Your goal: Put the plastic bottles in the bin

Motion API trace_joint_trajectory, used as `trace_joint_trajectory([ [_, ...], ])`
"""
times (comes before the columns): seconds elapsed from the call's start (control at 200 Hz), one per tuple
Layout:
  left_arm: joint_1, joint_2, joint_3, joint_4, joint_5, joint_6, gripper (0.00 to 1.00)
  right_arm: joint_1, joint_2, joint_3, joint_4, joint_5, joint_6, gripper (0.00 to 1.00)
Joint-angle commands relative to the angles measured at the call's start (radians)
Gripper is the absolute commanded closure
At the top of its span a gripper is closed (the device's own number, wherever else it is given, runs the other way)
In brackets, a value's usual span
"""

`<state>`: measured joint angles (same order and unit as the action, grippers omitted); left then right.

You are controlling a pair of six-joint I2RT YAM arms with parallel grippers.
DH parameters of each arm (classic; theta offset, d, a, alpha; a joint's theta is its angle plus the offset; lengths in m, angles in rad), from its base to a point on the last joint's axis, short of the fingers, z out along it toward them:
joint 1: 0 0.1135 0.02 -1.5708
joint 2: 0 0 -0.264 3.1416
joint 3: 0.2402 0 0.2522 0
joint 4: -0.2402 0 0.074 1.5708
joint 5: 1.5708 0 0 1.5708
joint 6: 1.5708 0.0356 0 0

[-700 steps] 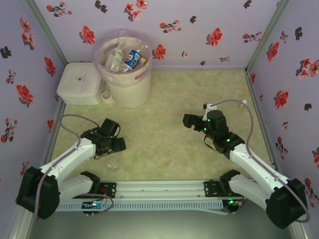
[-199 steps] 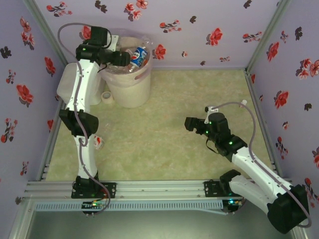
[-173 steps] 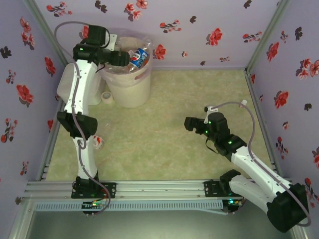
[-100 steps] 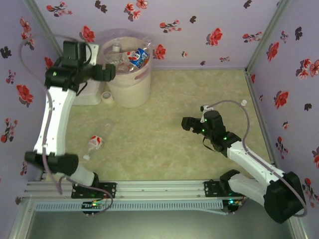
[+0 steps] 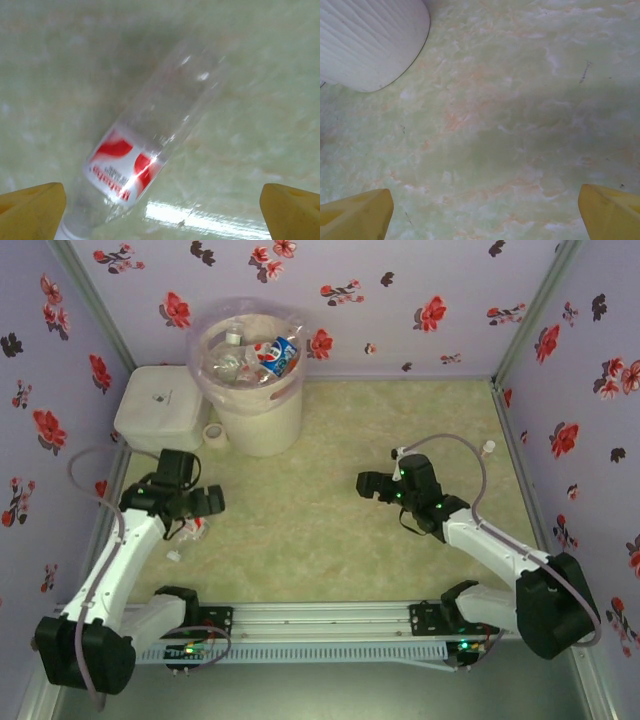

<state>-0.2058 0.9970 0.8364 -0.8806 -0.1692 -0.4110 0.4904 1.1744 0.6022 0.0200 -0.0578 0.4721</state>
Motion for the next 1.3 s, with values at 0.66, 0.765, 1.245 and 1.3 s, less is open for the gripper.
trace_joint_trajectory([
  [0.66,0.023,0.093,-0.305,0.349,-0.013,-0.216,0.15,-0.005,-0.080,0.013,-0.018,0.000,-0.003,0.04],
  [0.765,0.023,0.080,-0.319,0.351,-0.013,-0.221,0.23,-0.006,-0.080,0.013,-0.017,-0.005,0.000,0.04],
  [1.245,-0.034,-0.067,-0.214,0.274,0.117,-0.221,0.45,-0.006,-0.119,0.056,-0.068,-0.017,0.010,0.03],
  [1.3,-0.068,-0.082,-0.189,0.301,0.163,-0.203,0.45,-0.006,-0.134,0.067,-0.079,-0.033,0.013,0.02],
])
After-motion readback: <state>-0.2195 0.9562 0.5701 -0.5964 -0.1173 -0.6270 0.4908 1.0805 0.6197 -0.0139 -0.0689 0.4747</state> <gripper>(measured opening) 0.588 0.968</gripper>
